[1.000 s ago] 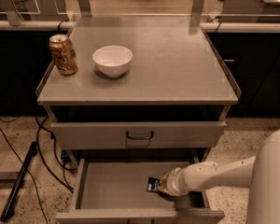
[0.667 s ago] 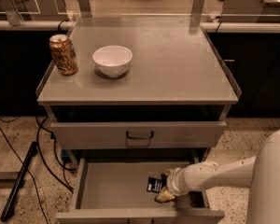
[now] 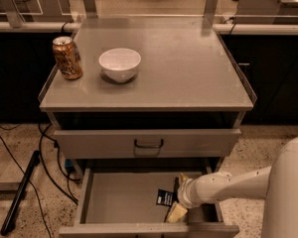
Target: Pick rxbar blueberry from middle drawer and place on counter
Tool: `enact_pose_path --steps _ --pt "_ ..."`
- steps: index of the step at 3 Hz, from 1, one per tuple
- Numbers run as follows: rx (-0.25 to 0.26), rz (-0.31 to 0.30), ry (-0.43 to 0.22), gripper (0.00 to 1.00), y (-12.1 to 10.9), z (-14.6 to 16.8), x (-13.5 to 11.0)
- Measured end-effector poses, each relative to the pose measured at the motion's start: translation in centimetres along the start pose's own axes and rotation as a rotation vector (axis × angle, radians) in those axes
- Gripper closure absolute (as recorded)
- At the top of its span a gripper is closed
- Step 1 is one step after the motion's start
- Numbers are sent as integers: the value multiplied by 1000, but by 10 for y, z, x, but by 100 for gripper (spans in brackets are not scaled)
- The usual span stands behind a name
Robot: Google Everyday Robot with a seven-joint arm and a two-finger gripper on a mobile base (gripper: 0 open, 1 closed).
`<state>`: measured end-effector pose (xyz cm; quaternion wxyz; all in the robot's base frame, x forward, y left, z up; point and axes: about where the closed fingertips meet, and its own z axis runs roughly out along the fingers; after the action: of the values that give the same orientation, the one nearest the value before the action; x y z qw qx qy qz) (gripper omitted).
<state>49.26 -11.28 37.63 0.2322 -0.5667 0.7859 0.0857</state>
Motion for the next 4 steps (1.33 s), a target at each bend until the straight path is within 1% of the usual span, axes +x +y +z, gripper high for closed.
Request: enact_pose_path --steps 1,2,4 --pt "0 13 3 20 -2 3 4" --pt "0 24 9 28 -4 7 8" --pt "-14 61 23 33 -8 17 19"
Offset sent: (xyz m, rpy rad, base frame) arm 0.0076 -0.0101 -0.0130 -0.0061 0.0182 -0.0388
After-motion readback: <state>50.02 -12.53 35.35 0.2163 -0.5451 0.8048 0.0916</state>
